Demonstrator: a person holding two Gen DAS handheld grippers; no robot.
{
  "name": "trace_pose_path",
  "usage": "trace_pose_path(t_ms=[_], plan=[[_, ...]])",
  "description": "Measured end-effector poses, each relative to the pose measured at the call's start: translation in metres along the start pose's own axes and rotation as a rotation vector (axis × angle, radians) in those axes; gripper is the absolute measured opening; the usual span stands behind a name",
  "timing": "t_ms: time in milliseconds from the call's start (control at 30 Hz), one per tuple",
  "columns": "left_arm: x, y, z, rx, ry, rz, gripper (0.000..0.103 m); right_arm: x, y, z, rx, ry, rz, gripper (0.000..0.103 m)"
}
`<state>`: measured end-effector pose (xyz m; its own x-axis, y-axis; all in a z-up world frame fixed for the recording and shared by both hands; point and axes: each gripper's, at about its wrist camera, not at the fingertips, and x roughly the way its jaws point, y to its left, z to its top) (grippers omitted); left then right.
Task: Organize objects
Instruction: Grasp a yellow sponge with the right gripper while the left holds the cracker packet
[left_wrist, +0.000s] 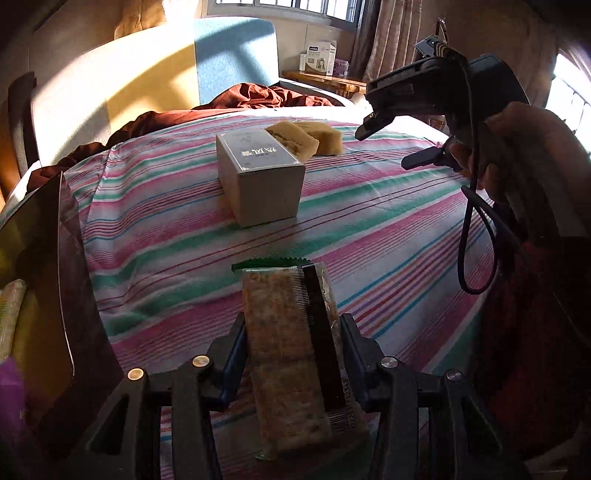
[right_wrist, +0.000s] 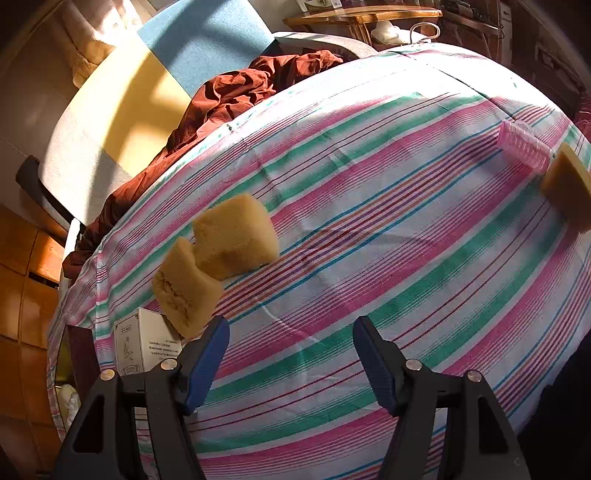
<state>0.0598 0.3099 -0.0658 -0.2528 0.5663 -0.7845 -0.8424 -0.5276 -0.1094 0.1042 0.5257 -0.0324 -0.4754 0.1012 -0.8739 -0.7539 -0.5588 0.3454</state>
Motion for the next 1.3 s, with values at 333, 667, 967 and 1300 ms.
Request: trace_pose_path(t_ms=[333,667,967,1300], plan=[[0.014,0.012,0.003,0.004,-0.105,0.081,0.048,0.005,0.037,-0.010,-0.209,-0.021,-0.045,0.070],[0.014,0.016,-0.002,0.009,-0.157,0.054,0.048,0.031,0.092,-0.021,-0.551,-0.031,-0.180,0.070],[0.014,0.021,-0.004,-0.011,-0.172,0.024,0.049,0.056,0.122,-0.015,-0.645,-0.064,-0.172,0.070],[0.014,0.017,-0.004,-0.011,-0.179,0.023,0.050,0.069,0.118,-0.010,-0.595,0.021,-0.075,0.054]])
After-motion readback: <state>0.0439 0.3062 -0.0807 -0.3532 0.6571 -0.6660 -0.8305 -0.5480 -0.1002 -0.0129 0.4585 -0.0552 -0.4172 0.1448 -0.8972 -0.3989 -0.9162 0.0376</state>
